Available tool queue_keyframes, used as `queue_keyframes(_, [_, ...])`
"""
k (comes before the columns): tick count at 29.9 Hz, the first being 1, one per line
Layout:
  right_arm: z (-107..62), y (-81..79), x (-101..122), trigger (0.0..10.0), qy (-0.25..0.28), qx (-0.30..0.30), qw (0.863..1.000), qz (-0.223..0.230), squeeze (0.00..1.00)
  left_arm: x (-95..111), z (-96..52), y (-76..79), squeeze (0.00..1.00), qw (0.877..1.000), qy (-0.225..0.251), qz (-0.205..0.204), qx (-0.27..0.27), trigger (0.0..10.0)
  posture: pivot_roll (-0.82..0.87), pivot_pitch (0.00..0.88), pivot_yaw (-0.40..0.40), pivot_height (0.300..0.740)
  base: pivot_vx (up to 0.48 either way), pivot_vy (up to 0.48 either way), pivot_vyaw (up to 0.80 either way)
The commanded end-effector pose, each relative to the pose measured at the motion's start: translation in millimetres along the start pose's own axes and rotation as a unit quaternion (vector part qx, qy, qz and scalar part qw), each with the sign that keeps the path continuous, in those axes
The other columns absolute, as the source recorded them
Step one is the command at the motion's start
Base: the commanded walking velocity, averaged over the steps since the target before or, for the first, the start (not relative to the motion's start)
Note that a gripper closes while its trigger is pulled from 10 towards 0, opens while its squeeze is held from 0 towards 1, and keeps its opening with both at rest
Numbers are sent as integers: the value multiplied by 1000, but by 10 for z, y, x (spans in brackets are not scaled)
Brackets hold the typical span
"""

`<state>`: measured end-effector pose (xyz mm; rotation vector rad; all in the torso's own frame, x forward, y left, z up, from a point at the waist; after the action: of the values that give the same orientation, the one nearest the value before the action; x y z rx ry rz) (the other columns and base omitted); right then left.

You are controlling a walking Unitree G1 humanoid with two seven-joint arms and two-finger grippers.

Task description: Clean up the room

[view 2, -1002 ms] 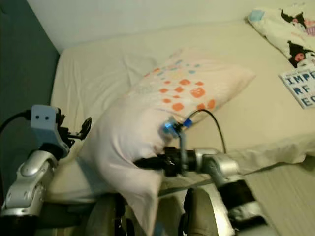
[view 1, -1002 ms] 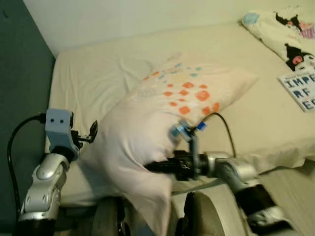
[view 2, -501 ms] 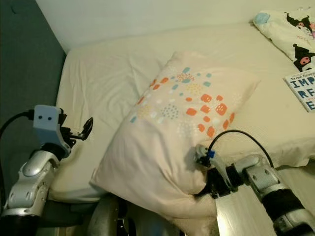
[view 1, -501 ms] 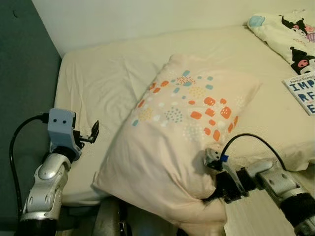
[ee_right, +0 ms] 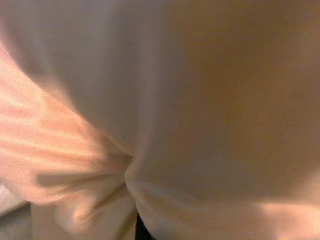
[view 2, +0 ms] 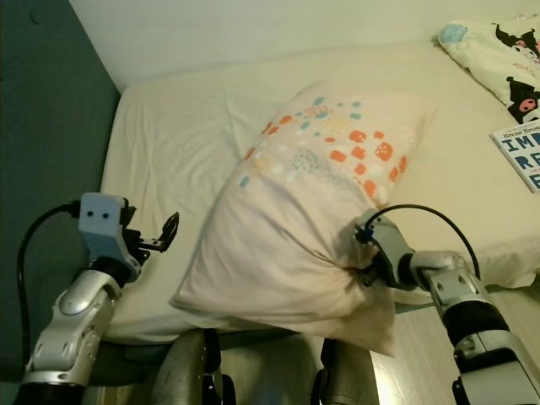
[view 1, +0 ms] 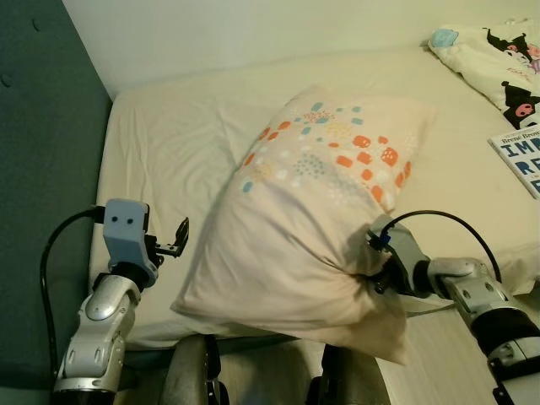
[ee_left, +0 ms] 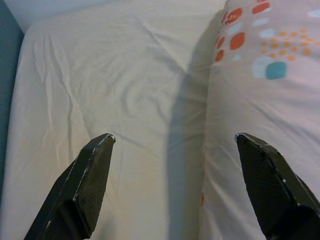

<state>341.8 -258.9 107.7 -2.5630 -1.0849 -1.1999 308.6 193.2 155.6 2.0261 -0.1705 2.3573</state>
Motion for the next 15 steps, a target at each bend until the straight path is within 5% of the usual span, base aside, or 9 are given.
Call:
queue_keyframes(1, [-52, 10, -217, 0, -53, 10, 998, -11, 0, -46, -28, 79, 0, 1000, -10, -4, -11, 10000, 46, 220, 23, 601, 0, 0, 0])
queue_keyframes(5, [-153, 70, -452, 0, -119, 1, 993, -19, 0, -48, -19, 102, 0, 1000, -11, -6, -16, 10000, 41, 219, 26, 601, 0, 0, 0])
queue_keyframes(10, [-235, 208, -510, 0, -135, -55, 989, -10, 0, -46, -17, 96, 0, 1000, -11, -6, -15, 10000, 41, 219, 28, 601, 0, 0, 0])
queue_keyframes(15, [-367, 466, -519, 0, -145, -189, 971, -14, 0, -40, -14, 92, 0, 1000, -9, -6, -14, 10000, 41, 217, 29, 601, 0, 0, 0])
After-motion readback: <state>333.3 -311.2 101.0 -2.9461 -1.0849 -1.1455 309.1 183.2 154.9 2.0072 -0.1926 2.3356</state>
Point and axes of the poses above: a point about 5 cm out from each wrist's last joint towards the gripper, its own z axis pointing out of the wrist towards the gripper, its own x axis along the axis of the wrist's last joint, y = z × x, the point moved 1 cm from there along z, pointing out of the wrist towards the gripper, and after that the axes turned 2 degrees about z, right-handed, at the moved point
